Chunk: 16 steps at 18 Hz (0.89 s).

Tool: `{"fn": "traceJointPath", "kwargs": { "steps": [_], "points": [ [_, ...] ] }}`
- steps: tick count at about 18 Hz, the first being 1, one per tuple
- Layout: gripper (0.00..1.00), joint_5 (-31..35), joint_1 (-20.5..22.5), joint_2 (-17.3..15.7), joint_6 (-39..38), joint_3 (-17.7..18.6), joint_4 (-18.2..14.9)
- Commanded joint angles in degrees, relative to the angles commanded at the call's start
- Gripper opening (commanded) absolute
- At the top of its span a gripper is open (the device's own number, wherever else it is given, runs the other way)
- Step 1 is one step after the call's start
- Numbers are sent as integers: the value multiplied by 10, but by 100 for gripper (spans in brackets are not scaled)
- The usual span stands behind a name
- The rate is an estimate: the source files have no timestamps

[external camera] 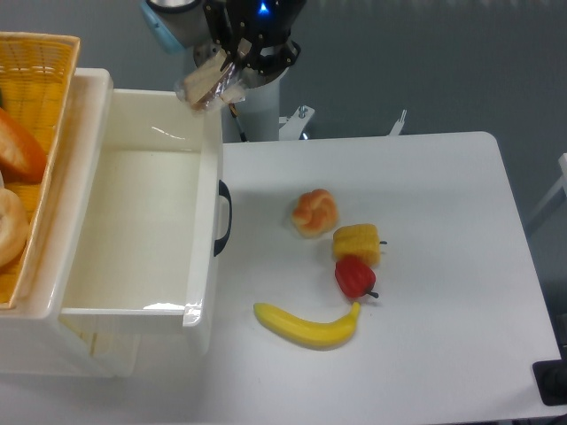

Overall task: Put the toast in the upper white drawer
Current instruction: 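Lower the bagged toast down into the open white drawer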

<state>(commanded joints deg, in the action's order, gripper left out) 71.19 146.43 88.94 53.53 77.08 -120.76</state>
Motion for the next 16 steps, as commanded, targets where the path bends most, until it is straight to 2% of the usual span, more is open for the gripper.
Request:
{"fn": "traceJointPath", "kwargs": {
  "steps": [5, 13, 16],
  "points": [
    [20, -17, -1, 3, -20, -4, 3],
    [21, -30, -26, 23, -59, -4, 44],
    [21, -30, -29, 26, -62, -2, 49]
  ]
}}
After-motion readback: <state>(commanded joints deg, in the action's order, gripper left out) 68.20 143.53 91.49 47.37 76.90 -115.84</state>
